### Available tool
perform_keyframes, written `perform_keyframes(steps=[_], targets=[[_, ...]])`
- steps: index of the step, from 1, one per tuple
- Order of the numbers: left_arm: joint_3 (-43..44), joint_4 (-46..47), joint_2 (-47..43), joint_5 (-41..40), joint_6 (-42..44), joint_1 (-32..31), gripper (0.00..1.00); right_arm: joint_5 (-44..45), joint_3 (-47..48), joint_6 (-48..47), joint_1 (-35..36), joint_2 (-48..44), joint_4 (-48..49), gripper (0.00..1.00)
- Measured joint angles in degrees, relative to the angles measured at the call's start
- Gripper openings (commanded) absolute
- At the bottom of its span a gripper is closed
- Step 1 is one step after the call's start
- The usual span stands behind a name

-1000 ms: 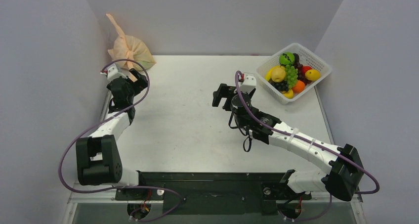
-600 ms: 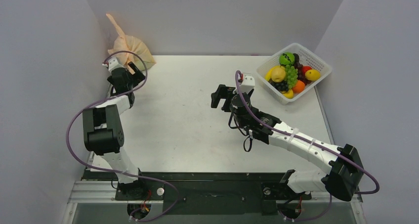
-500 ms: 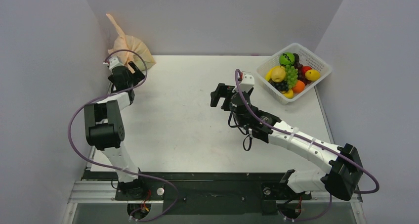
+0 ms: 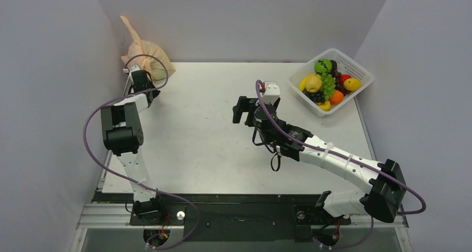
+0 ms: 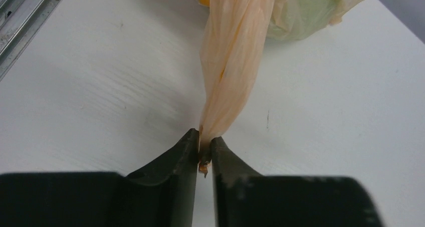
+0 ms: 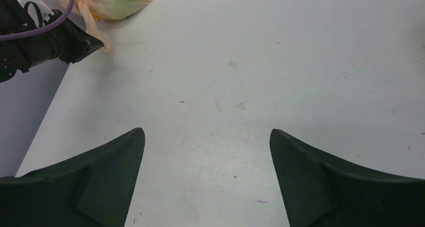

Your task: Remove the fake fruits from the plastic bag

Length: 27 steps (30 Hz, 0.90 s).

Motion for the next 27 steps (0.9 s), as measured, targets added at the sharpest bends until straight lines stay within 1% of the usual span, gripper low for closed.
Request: perform_keyframes(steps=[7, 11, 12, 16, 20, 23, 26, 27], targets=[[3.8, -10.1, 1.0, -1.0, 0.8, -0.5, 0.0, -0.2, 0.2, -0.2, 0.0, 1.3, -0.3, 0.89], [2.7, -14.2, 0.4, -0.8, -0.7, -2.3, 0.0, -1.1, 0.7, -0.6, 0.0, 2.5, -0.7, 0.89], [1.4, -14.3, -0.4, -0.6, -1.6, -3.0, 0.0, -1.1, 0.9, -0.7, 0.0, 2.8, -0.7, 0.88], [-9.6, -14.7, -8.1, 1.3, -6.4, -7.8, 0.0, -1.7, 1.5, -0.7, 0.0, 3.8, -0.8, 0.88], [-19.1, -14.4, -16.0, 5.0, -11.1, -14.6, 0.0, -2.3, 1.5, -0.7, -0.5, 4.1, -1.4, 0.86], [-25.4, -13.6, -21.7, 6.8, -13.8, -20.8, 0.0, -2.8, 1.9, -0.6, -0.8, 4.1, -2.1, 0.84], [-31.7, -11.9, -28.6, 8.4, -16.7, -28.3, 0.0, -3.2, 2.3, -0.6, -1.2, 4.1, -2.6, 0.83], [-33.6, -11.0, -31.1, 8.8, -17.6, -30.8, 0.0, -3.2, 2.4, -0.4, -1.5, 4.1, -2.9, 0.81]])
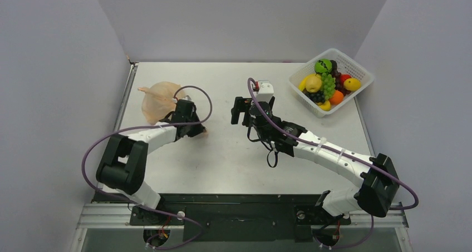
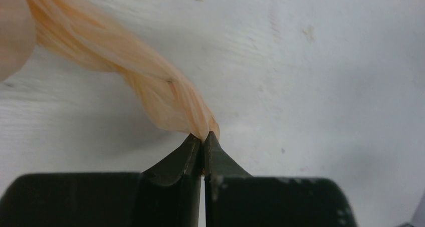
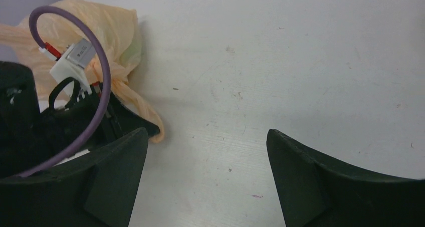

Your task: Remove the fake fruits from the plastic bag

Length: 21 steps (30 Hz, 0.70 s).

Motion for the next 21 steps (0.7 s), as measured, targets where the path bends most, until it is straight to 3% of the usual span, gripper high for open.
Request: perform_keyframes(steps=[6, 18, 21], targets=[[-6.8, 2.8, -12.3, 1.1, -4.5, -12.4, 0.0, -0.2, 0.6, 0.8, -1.5, 0.8, -1.2, 0.79], [-13.6, -1.4, -37.9, -3.3, -10.4, -26.0, 0.0, -4.2, -0.4, 2.6, -5.2, 0.9, -0.3, 0.78], [-14.9, -4.4, -44.7, -5.6, -11.9, -27.9, 0.17, -6.6, -1.8, 2.4, -4.8, 0.9, 1.6, 0.78]])
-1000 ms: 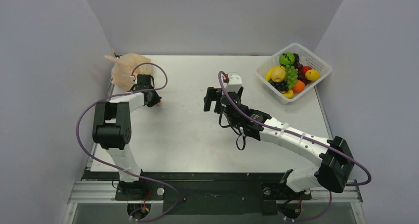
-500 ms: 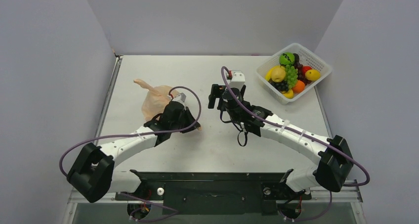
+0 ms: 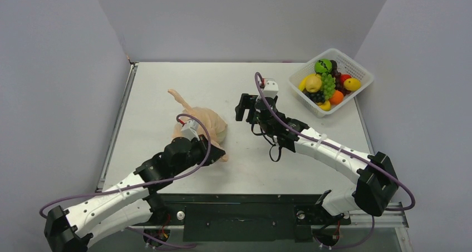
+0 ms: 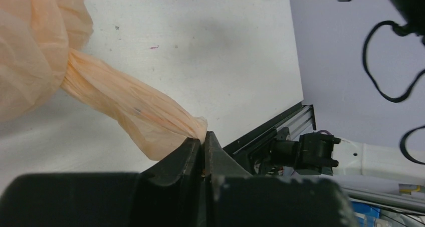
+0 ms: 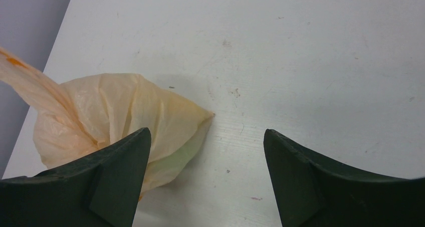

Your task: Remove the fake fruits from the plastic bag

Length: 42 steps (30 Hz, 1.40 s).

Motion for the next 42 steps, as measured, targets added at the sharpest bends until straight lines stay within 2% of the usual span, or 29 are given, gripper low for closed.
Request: perform_keyframes(steps=[1, 5, 8, 12, 16, 21, 30, 34, 38, 41, 42], targets=[[-0.3, -1.1, -2.2, -0.7, -0.4, -0.4, 0.24, -0.9, -0.5, -0.1, 0.1, 0.0, 0.6, 0.78], [-0.3, -8.5, -9.9, -4.0, -1.1, -0.9, 0.39, -5.1, -0.9, -0.6, 0.8, 2.0, 3.8, 0.77], [3.4, -18.1, -12.3, -7.4, -0.5, -0.9, 0.43, -8.4, -0.9, -1.1, 1.5, 4.4, 5.7, 0.76], [11.1, -27.7, -12.5, -12.1, 1.1, -0.9, 0.44, -13.7, -0.9, -1.6, 2.3, 7.9, 7.9, 0.75], [16.1, -33.2, -11.2, -16.7, 1.6, -0.9, 0.48, -18.0, -0.9, -2.0, 3.4, 10.4, 9.3, 0.74], [16.5, -34.8, -5.9, -19.5, 2.4, -0.9, 0.49, -20.9, -0.9, -1.9, 5.2, 10.9, 10.9, 0.72], [18.5, -32.0, 11.1, -22.6, 6.9, 0.0, 0.54, -23.6, -1.0, -1.5, 8.1, 10.9, 13.6, 0.64], [18.9, -29.9, 16.1, -22.8, 8.4, 3.1, 0.49, -23.1, -1.0, -1.5, 8.0, 10.9, 13.6, 0.63], [17.8, -27.1, 17.0, -21.7, 8.6, 6.0, 0.28, -22.6, -1.0, -1.5, 7.9, 10.9, 13.5, 0.61], [14.9, -23.7, 15.9, -19.5, 8.8, 8.2, 0.05, -22.7, -1.0, -1.6, 8.2, 10.9, 13.3, 0.59], [14.0, -23.0, 15.3, -19.0, 8.6, 8.7, 0.02, -22.7, -1.0, -1.5, 8.2, 11.0, 13.1, 0.58]])
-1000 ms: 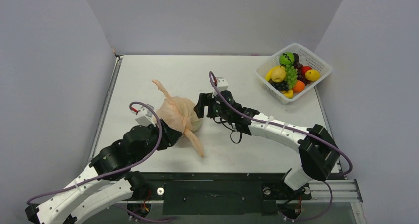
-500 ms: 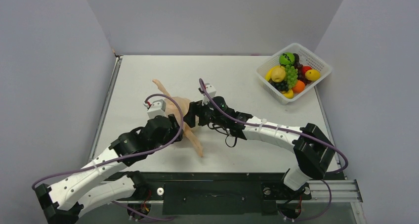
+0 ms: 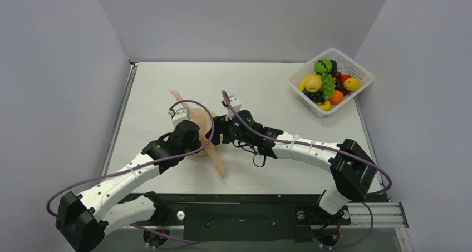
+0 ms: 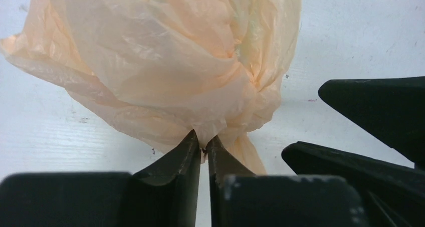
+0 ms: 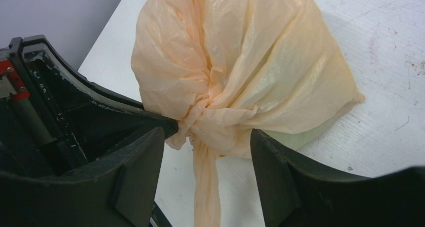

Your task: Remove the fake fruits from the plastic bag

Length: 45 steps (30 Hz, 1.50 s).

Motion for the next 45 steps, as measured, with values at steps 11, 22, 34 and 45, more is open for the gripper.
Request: perform_keyframes(steps=[11, 22, 34, 45], targets=[[-7.8, 2.6, -11.7, 2.8, -0.7, 1.9, 0.0, -2.2, 0.2, 0.7, 0.1, 3.7, -0.4, 0.44], [-8.8, 4.4, -11.4, 5.2, -2.0, 2.1, 0.0, -3.7, 1.1, 0.5, 2.1, 5.9, -0.5, 0.52], [-9.1, 4.3, -14.0, 4.1, -4.2, 2.1, 0.0, -2.5, 3.7, 0.5, 2.3, 7.1, -1.2, 0.0], [-9.1, -5.1, -26.5, -5.3, -7.8, 2.1, 0.0, 13.3, -3.1, 5.6, -3.9, -0.5, -1.9, 0.0]])
